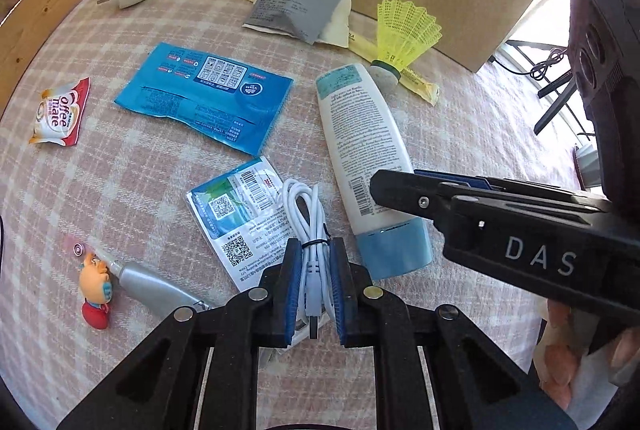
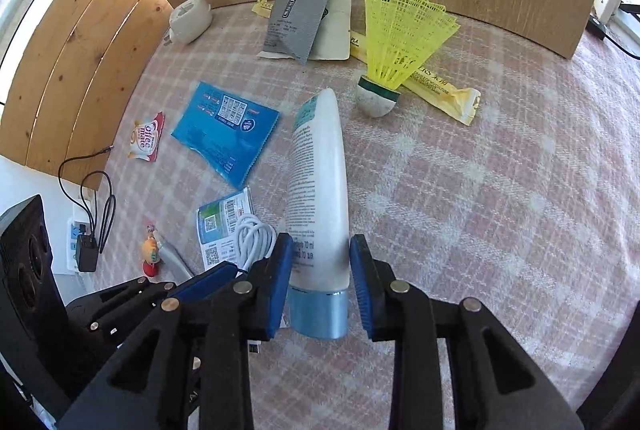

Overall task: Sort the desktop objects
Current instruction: 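Grasp the white coiled cable with the left gripper while the right gripper grasps the white lotion tube, then carry the white cable and lotion tube to the black tray and release both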

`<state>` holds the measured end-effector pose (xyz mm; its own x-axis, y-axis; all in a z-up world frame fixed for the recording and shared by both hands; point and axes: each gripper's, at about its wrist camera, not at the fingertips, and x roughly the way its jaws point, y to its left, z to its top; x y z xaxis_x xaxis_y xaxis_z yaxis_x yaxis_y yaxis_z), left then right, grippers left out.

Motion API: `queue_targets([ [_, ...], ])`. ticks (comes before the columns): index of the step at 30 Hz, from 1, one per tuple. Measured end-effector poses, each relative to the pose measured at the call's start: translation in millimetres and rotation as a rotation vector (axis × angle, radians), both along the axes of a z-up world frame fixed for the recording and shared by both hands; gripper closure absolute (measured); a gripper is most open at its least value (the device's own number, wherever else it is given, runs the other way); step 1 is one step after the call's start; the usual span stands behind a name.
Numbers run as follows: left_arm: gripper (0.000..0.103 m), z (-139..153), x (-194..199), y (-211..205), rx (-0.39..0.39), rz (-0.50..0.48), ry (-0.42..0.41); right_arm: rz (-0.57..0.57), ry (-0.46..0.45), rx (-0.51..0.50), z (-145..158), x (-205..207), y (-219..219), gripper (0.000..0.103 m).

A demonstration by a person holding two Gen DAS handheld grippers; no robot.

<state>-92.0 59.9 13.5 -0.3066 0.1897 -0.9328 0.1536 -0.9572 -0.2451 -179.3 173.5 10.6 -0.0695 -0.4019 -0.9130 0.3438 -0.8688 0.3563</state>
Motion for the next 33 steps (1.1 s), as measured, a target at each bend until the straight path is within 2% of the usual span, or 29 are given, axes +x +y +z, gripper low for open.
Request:
queue_targets([
  [4,0.089,0,4,-4,0.009,0.005,0.005,0.003,-0.026,0.019,-14,0,-12,0.069],
  [9,0.094,5,10,-11,0.033,0.021,0.012,0.025,0.041,0.070,-9,7,-21,0.070],
  [15,0.096,13,12,-6,0.034,0.011,0.033,0.010,0.061,0.026,10,24,-1,0.071],
  [20,0.096,19,20,0,0.051,0.009,0.042,-0.020,0.071,-0.021,29,45,36,0.071],
  [25,0.096,37,27,14,0.064,-0.011,0.072,-0.073,0.093,-0.047,44,67,75,0.071],
  [33,0.096,75,32,77,0.089,-0.130,0.137,-0.215,0.153,-0.054,74,97,152,0.071],
])
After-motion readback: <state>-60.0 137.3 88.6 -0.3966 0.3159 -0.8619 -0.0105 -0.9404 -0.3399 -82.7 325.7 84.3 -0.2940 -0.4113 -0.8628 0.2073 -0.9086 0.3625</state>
